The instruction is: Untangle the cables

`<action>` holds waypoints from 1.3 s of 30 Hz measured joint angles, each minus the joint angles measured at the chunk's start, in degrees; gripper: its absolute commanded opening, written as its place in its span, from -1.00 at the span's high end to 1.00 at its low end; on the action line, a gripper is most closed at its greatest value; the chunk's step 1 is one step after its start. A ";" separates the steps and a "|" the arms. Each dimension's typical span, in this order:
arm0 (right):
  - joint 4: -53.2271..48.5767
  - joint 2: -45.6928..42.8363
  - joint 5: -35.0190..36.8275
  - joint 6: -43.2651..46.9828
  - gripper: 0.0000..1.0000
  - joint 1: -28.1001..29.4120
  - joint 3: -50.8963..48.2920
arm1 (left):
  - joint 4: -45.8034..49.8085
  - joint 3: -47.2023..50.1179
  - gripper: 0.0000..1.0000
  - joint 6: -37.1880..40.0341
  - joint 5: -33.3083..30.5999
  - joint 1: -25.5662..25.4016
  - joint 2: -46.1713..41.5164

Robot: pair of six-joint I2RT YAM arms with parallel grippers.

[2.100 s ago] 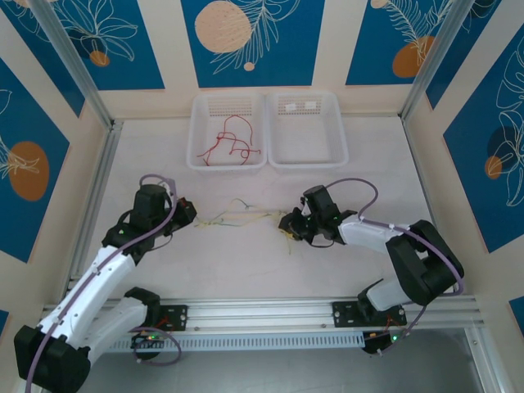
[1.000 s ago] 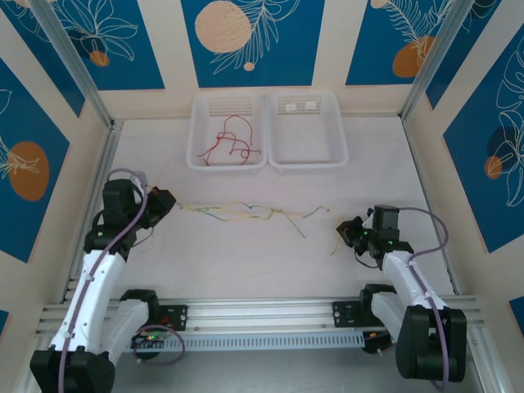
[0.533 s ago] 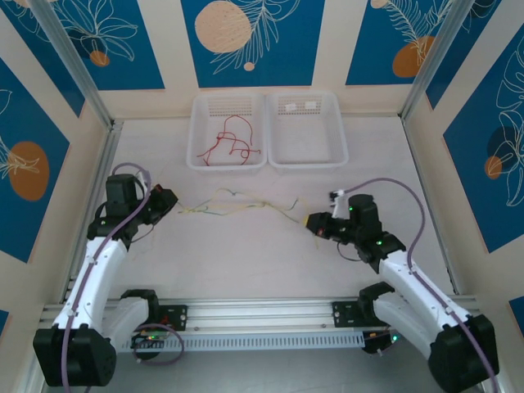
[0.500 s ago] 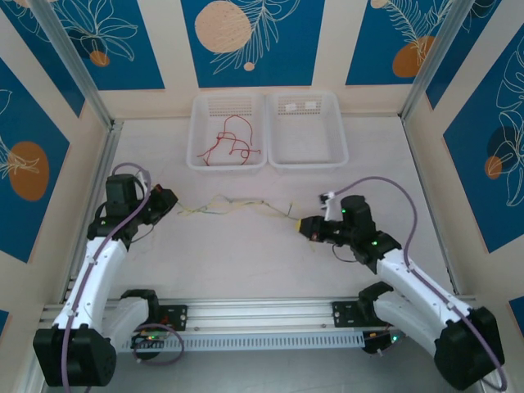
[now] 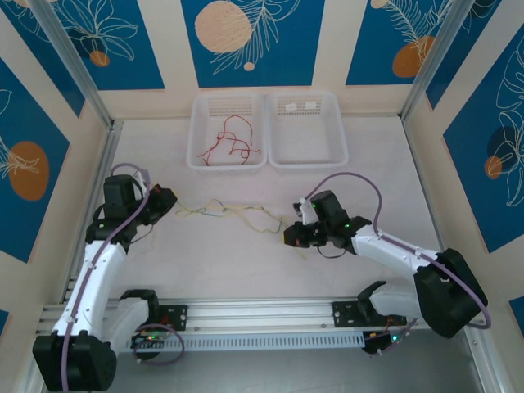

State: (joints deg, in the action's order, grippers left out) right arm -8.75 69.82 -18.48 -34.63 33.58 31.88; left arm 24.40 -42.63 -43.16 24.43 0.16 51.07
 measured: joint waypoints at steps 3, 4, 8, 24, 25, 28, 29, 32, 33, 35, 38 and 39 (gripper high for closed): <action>2.69 0.55 -3.15 2.23 1.00 5.25 0.00 | -1.27 0.00 1.00 -0.46 1.03 0.00 0.48; 3.89 0.55 -4.76 2.75 1.00 6.43 -0.02 | -1.64 0.00 1.00 -0.68 1.18 0.00 0.70; 10.60 1.62 -10.51 3.28 1.00 9.05 -0.02 | -2.80 0.00 1.00 -1.31 2.23 0.00 0.85; 13.14 23.98 4.63 4.31 0.43 17.38 16.63 | -6.27 0.48 1.00 -2.97 6.62 -0.83 -0.66; 13.27 24.00 5.51 4.57 0.31 18.01 16.94 | -6.29 0.55 1.00 -2.95 6.62 -0.87 -0.68; 13.77 23.08 9.60 4.90 0.09 19.63 16.85 | -6.21 0.76 1.00 -2.78 6.62 -1.01 -0.66; 13.79 22.08 11.32 5.27 0.06 19.93 16.44 | -6.19 0.76 1.00 -2.75 6.62 -1.05 -0.66; 13.92 15.50 16.76 7.32 0.01 20.87 13.00 | -6.05 0.76 1.00 -2.29 6.43 -1.07 -0.66; 13.90 12.04 18.27 8.39 0.01 21.16 11.19 | -5.92 0.76 1.00 -1.86 6.32 -1.09 -0.66; 13.86 5.07 20.59 10.45 0.00 21.62 7.74 | -5.73 0.76 1.00 -1.27 5.97 -1.16 -0.66; 13.53 -6.91 22.75 13.99 -0.01 21.92 2.16 | -5.73 0.83 1.00 -0.81 5.97 -1.20 -0.66; 13.38 -11.39 23.47 15.15 -0.08 21.92 0.11 | -5.77 0.87 1.00 -0.57 6.01 -1.20 -0.63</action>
State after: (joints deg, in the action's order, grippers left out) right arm 4.62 58.43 4.99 -19.49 55.51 31.99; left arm 18.63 -41.76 -43.72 30.44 -1.04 50.43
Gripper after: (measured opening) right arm 0.503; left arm 0.047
